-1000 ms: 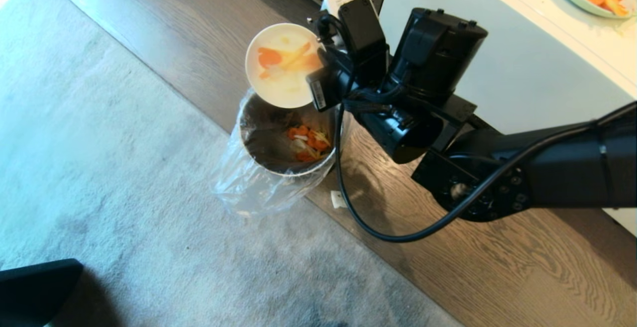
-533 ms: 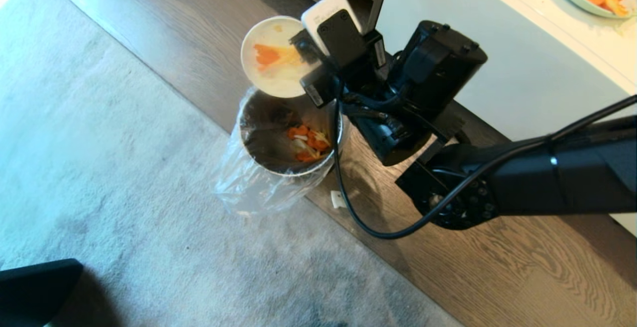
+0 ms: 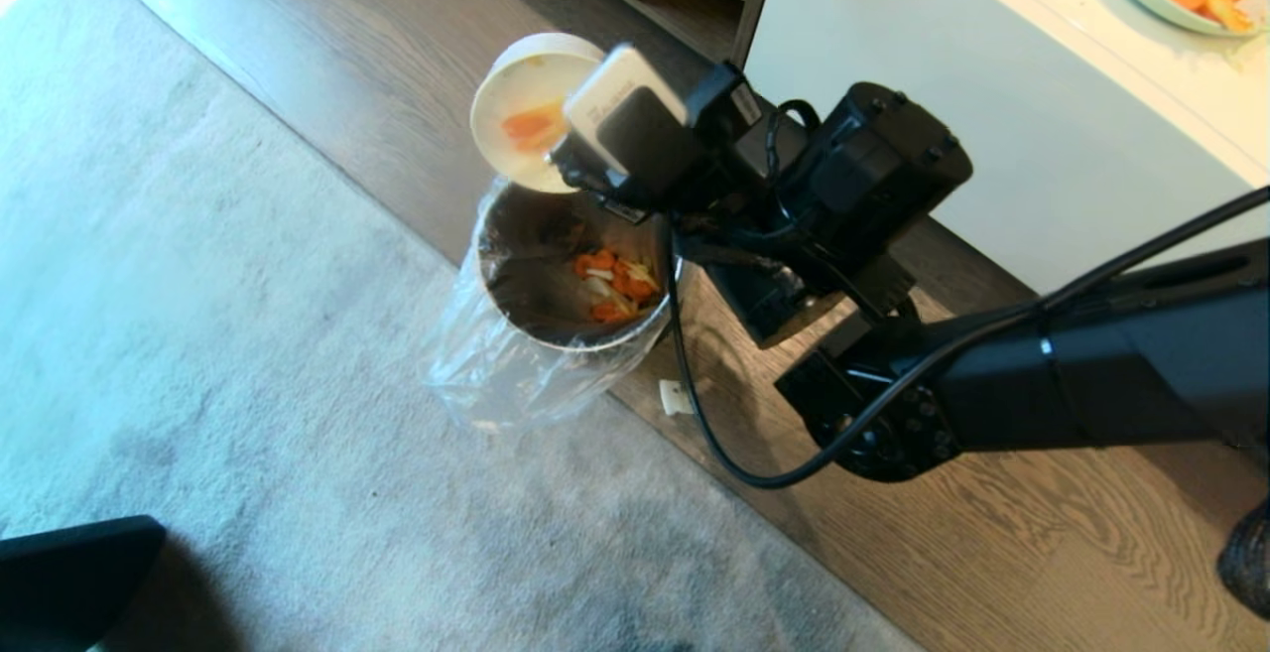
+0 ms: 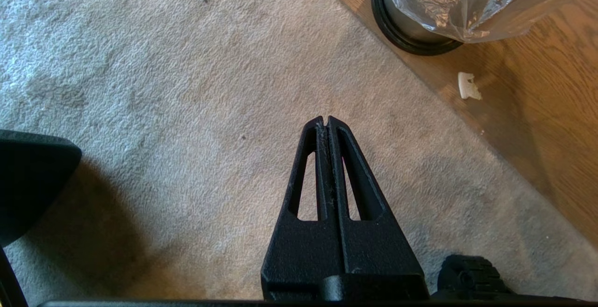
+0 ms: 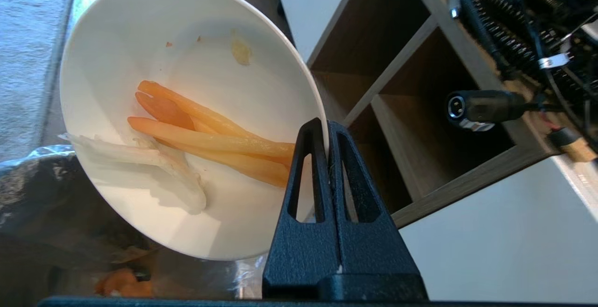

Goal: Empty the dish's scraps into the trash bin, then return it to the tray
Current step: Pour the leftover food from the bowl into the trash can

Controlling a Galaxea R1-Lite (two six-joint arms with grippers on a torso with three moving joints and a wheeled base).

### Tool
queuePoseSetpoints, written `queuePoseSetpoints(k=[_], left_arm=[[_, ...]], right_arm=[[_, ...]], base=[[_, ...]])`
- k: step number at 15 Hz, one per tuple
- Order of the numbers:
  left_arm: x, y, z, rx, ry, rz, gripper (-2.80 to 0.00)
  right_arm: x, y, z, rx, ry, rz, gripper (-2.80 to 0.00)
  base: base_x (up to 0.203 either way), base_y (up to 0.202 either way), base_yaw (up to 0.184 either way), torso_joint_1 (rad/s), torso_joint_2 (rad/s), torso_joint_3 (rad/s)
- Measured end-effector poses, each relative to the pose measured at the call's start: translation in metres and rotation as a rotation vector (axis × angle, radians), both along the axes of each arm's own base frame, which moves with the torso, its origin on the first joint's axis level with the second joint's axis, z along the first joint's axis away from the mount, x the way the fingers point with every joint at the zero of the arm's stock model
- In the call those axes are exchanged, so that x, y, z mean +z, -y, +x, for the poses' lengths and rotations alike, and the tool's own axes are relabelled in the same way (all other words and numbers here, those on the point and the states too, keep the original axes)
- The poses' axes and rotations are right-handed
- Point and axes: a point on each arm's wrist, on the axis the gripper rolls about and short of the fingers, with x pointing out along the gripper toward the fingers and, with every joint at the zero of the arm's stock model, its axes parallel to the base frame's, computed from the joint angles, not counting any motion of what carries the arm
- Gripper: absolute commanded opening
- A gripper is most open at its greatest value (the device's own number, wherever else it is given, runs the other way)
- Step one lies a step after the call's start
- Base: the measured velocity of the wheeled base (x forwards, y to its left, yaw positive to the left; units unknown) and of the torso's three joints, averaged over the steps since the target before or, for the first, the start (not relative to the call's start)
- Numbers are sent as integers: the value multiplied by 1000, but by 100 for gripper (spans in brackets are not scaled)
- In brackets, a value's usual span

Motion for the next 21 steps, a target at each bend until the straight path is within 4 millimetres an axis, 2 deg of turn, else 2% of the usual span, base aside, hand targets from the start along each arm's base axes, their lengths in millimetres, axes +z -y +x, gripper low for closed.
queuePoseSetpoints(k=[7, 10, 14, 21], left_arm=[[0, 0, 0, 0, 0, 0, -280], [0, 0, 0, 0, 0, 0, -280], [0, 0, 0, 0, 0, 0, -280], [0, 0, 0, 0, 0, 0, -280]], right_arm=[[-12, 5, -5, -64, 148, 46, -280], [-17, 2, -6, -22, 184, 4, -280], [-14, 1, -9, 1, 213, -10, -280], [-4, 4, -17, 91, 392, -118, -280]], base=[[0, 0, 0, 0, 0, 0], [0, 0, 0, 0, 0, 0], [0, 0, 0, 0, 0, 0], [0, 0, 0, 0, 0, 0]])
